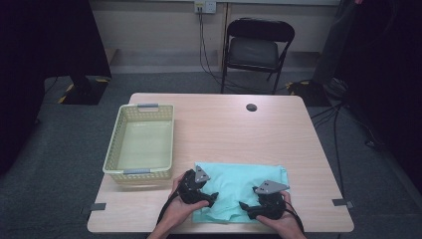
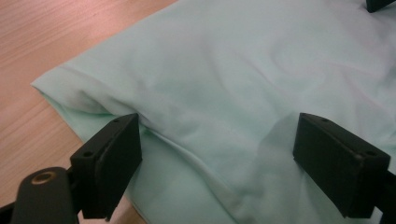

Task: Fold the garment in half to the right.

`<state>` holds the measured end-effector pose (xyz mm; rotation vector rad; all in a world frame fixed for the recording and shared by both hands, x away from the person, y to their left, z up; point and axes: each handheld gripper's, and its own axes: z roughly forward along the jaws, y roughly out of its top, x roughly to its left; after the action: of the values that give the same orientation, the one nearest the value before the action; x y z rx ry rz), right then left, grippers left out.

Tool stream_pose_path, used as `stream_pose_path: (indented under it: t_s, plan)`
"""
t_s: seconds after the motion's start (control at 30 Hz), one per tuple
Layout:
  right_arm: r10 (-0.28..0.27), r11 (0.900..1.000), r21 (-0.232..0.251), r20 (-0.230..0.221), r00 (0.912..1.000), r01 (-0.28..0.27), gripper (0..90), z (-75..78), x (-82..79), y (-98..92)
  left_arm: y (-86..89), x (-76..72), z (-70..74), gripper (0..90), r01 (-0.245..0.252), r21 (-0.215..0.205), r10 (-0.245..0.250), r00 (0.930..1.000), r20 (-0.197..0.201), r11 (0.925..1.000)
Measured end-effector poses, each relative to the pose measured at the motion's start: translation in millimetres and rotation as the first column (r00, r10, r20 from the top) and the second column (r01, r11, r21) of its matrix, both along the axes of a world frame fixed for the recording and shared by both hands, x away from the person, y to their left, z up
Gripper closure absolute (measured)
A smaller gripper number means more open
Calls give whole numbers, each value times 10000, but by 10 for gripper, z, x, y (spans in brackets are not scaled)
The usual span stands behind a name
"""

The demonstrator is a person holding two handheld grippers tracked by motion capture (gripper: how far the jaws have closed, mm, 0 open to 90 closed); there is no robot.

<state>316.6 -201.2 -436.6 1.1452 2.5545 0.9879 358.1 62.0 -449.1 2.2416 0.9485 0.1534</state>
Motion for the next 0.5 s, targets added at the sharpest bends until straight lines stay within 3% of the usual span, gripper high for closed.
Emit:
stream_pose_path:
  t_s: [0.5]
  plan:
    - [-56, 9999, -87, -14, 10000, 56, 245, -1, 87, -209, -209, 69, -15, 146, 66, -70, -66, 9999, 105, 10000]
